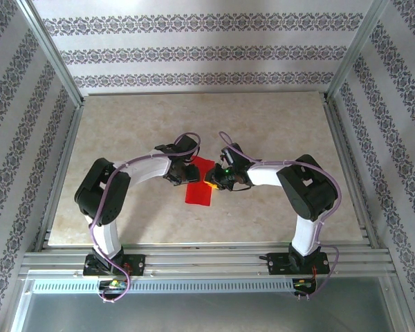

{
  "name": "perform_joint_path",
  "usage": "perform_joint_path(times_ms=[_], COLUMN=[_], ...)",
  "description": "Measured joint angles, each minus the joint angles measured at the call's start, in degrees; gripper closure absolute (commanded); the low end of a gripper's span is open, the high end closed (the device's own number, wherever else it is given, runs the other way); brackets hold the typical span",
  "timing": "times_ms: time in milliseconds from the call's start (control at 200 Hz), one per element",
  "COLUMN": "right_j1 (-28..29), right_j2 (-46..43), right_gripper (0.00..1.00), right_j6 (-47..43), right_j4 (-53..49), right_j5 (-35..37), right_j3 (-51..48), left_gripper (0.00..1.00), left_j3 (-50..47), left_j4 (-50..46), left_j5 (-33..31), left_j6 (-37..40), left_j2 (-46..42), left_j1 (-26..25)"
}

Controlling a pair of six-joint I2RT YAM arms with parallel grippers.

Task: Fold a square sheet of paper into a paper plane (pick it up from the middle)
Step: First fold the square sheet of paper in half at the center of the table, then hold the square sheet of paper at the center of the table.

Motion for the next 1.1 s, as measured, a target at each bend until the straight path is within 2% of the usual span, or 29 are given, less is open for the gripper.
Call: perform_joint_path(times_ms=[115,380,670,1099], right_j1=[-1.0,-6.5,-6.6,-5.2], right_j2=[-3.4,-13.8,-13.3,-11.1], right_gripper=[0.64,0.63,0.64,0.64], right_j6=[-0.5,-3.9,-5.1,-5.3], right_j4=[0.4,1.8,1.4,1.4], right_j5=[-0.4,1.3,2.3,2.3], right_j3=[-2.0,-6.3,-7.6,-7.4], left_gripper=[0.57,0.62,0.66,0.64], left_j3=[0.0,0.0,-0.2,-0.3], left_j4=[-0.5,-0.5,-0.5,-0.5], left_j5=[-1.1,-3.3,-3.8,-3.9], left_j6=[0.4,0.5,0.2,0.1], left_j2=[0.3,0.4,0.8,1.8], left_j1=[0.0,0.0,0.0,0.0])
